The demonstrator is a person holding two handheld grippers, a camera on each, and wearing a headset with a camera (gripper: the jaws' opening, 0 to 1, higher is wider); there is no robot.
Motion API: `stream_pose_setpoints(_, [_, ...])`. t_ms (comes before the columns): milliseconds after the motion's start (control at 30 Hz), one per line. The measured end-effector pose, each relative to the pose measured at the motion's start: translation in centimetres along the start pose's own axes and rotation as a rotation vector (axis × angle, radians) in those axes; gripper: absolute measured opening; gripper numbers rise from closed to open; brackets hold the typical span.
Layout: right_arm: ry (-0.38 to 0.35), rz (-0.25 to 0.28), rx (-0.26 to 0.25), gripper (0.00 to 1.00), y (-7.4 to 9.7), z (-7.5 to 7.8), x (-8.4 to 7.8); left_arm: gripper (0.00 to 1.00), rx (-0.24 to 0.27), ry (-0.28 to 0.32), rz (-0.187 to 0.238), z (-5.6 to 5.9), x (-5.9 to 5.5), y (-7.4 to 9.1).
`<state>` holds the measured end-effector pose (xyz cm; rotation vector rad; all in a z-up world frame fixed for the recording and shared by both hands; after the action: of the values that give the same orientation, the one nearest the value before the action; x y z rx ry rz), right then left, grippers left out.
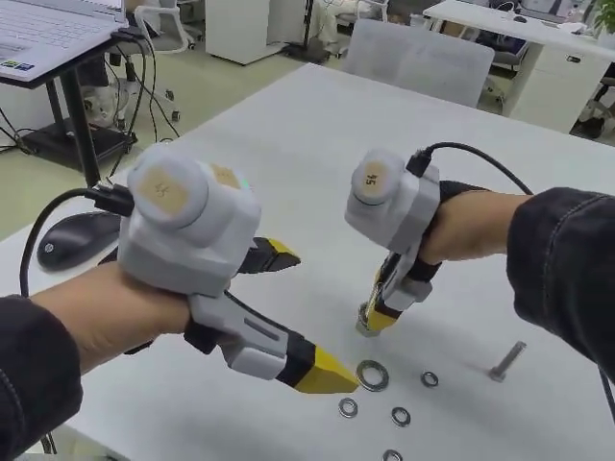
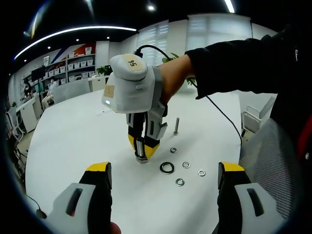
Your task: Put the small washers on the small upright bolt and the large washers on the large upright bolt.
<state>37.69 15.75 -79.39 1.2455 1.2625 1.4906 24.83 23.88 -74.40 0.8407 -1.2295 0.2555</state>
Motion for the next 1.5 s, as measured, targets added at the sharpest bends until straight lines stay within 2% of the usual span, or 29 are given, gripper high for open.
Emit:
stream_pose_setpoints(300, [0.009, -0.025, -0.008, 0.22, -0.5, 0.0, 0.0, 0.9, -0.004, 0.001, -0.007, 0.0, -0.2, 0.0])
stream_pose_setpoints(833, [0.009, -0.01, -0.007, 0.24, -0.7, -0.1, -0.1, 0.9, -0.011, 0.002, -0.014, 0.1, -0.4, 0.0])
stream_pose_setpoints(1000, [0.003, 0.01, -0.017, 0.33, -0.6, 0.0, -0.2, 0.9, -0.01, 0.004, -0.016, 0.0, -0.5, -0.1])
stream_pose_setpoints(1500, [-0.025, 0.038, -0.047, 0.4, 0.5, 0.4, -1.0, 0.9, -0.014, -0.004, -0.022, 0.0, -0.4, -0.2])
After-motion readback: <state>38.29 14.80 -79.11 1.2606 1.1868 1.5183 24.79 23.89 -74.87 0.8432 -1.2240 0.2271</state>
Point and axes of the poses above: the centre of the closed fingertips' face, and the gripper's own axes: y roughly backward along the fingers, z roughly to its right, x roughly out of its top, the point moved 7 cm from there along y, roughly backward along the fingers, and after that the axes turned 2 degrees about z, right-handed, at the moved point
